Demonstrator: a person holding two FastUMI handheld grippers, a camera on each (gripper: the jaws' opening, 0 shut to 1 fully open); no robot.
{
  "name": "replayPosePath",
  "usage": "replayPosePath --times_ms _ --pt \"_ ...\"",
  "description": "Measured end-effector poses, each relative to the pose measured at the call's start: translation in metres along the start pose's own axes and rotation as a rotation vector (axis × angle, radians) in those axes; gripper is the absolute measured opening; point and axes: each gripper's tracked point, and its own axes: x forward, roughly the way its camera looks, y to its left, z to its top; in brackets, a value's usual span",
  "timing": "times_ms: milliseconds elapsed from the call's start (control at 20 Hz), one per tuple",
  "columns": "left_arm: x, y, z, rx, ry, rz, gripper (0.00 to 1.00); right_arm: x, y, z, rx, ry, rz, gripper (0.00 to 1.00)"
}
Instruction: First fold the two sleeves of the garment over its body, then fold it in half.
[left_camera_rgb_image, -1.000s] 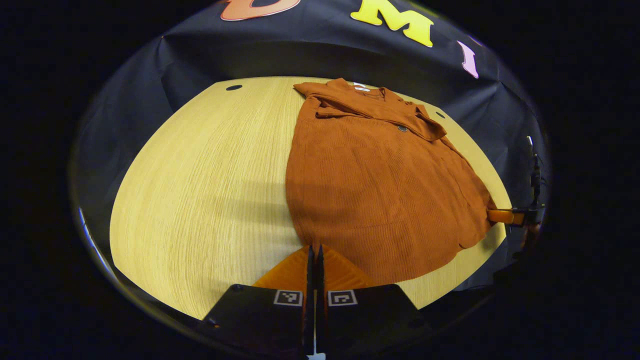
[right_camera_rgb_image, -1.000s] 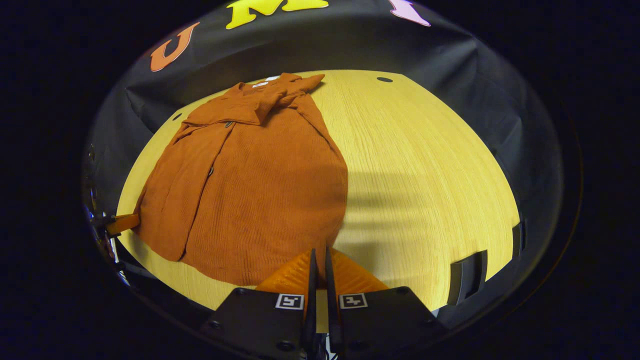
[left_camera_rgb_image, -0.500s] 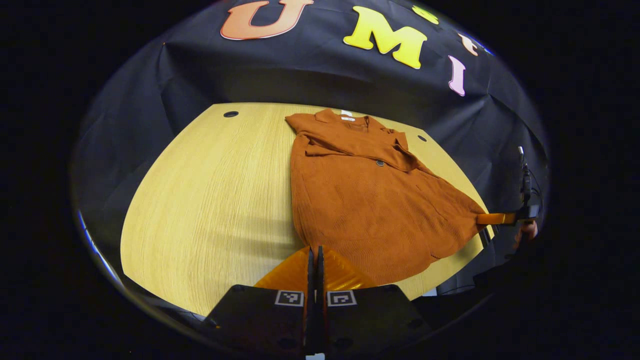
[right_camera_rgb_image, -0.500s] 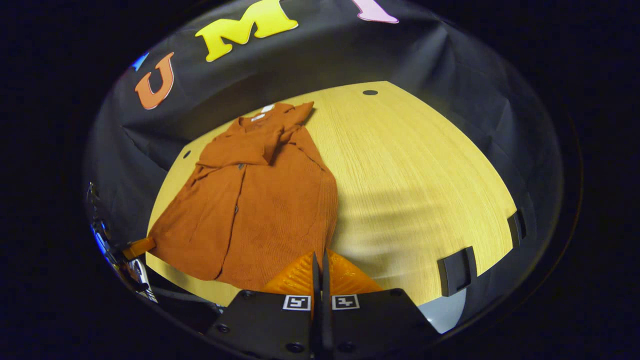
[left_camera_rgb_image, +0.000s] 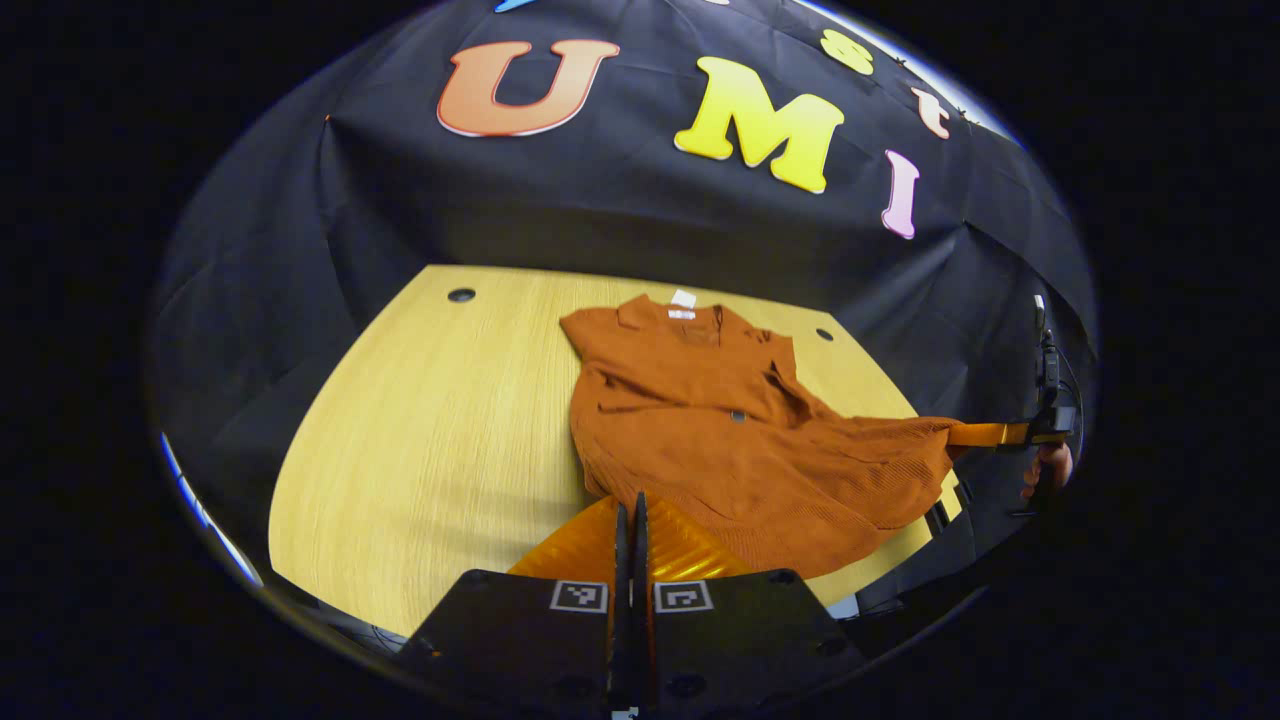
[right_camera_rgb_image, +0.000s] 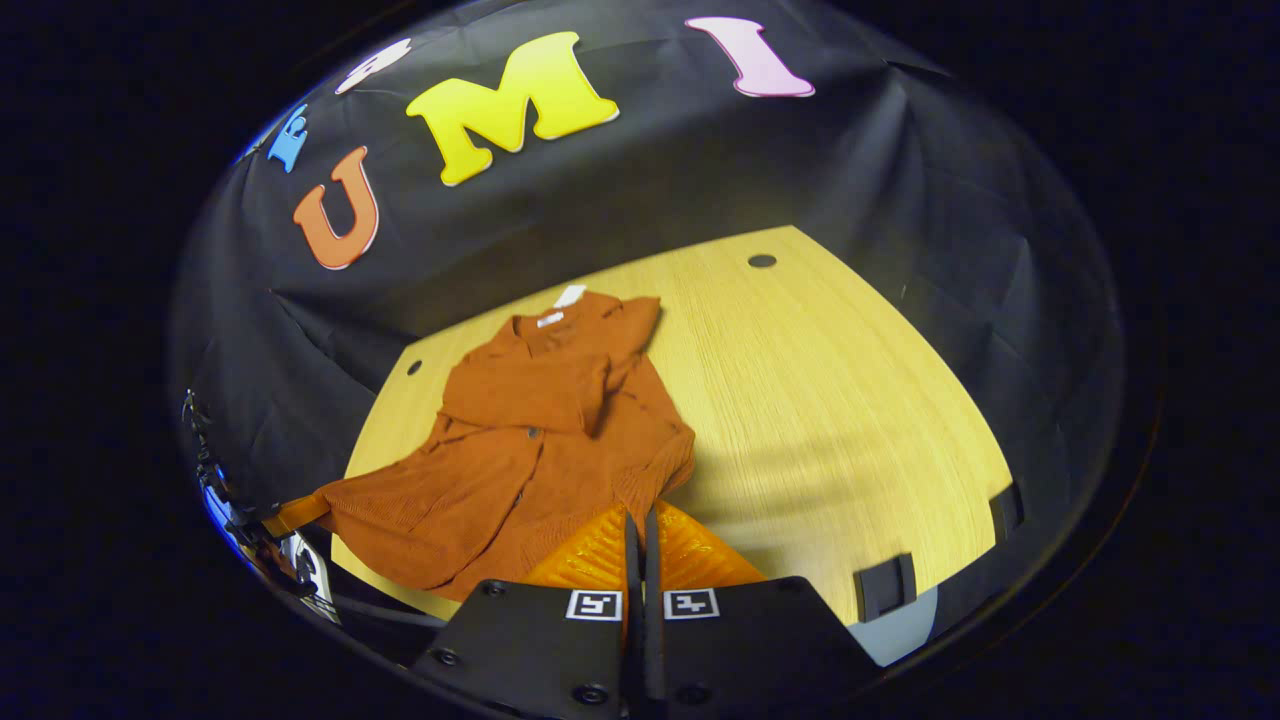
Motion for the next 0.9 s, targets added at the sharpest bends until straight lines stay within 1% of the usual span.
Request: replayPosePath --times_ms 150,300,400,650,900 --pt "0.024 0.006 0.054 -0.041 -0.039 0.006 0.03 0.018 0.011 0.053 -0.003 -0.050 0.035 0.01" --pt "0.056 0.013 0.092 -0.060 -0.034 0.031 0.03 0.049 0.023 0.100 -0.009 -0.047 0.068 0.01" --pt "0.083 0.011 0.118 -0.099 -0.028 0.010 0.03 0.077 0.030 0.133 -0.038 -0.054 0.074 0.00" --pt "0.166 0.029 0.172 -0.164 -0.002 -0.002 0.03 0.164 0.049 0.188 -0.137 -0.028 0.076 0.00" --pt "0.257 0.048 0.196 -0.182 0.052 0.010 0.03 0.271 0.048 0.220 -0.184 0.020 0.046 0.01"
